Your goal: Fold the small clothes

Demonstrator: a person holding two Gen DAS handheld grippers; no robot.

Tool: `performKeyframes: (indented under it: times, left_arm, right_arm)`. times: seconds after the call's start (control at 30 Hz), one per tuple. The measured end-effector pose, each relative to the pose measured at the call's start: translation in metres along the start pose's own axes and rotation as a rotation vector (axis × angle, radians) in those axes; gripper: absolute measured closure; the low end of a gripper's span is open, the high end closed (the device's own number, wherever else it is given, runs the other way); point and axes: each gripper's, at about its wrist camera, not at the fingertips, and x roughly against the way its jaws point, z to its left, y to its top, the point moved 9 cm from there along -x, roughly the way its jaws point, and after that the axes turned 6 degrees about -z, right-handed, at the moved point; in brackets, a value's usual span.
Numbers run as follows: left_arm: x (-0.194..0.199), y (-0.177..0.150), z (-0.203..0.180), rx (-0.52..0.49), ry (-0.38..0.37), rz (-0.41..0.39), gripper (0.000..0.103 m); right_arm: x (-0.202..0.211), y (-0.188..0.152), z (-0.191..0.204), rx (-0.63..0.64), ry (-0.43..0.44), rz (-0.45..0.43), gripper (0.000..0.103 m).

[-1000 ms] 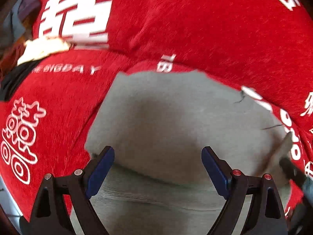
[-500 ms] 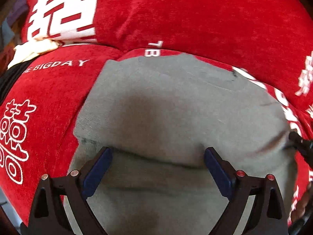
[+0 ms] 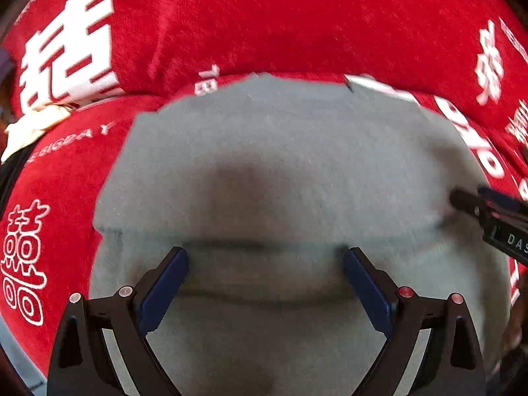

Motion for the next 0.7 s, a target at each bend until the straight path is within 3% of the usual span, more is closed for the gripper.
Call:
performKeyframes:
  times: [0.1,0.23,0.33,0.4,0.43,0.47,0.57,0.63,0.7]
  left_arm:
    - [0.015,0.001,0.005,-0.036,-0.013,-0.018,0.007]
    - [0.015,0.032,0.027,0.036,0.03,-0.059,0.007]
    - [-0.019,0.041,0.032,0.109,-0.016,0.041,0.007]
    - [-0.037,0.039,0.034,0.114,0.002,0.087,0.005]
    - [-0.042,0.043,0.036,0.093,0.028,0.059,0.0]
    - [-0.046,0.047,0.037,0.073,0.041,0.048,0.0]
    - [-0.057,0.057,0.045,0.103,0.024,0.089,0.0]
    - [-0.051,0.061,0.053,0.15,0.035,0.101,0.0]
    - [-0.036,0.059,0.056,0.154,0.024,0.06,0.0]
  right_arm:
    - [0.018,-0.006,-0.003,0.078,-0.09,0.01,0.032]
    - [0.028,0.019,0.013,0.029,-0.012,-0.054,0.029]
    - [0.008,0.036,0.042,0.037,0.061,-0.02,0.024]
    - [-0.017,0.032,0.053,0.047,0.074,0.056,0.024]
    - [-0.033,0.029,0.051,0.053,0.04,0.093,0.024]
    - [-0.037,0.035,0.048,0.061,0.021,0.048,0.021]
    - [-0.05,0.052,0.03,0.026,-0.04,0.043,0.016]
    - [-0.044,0.058,0.019,-0.03,-0.064,0.073,0.016]
    - [-0.026,0.06,0.022,-0.013,-0.061,0.043,0.016]
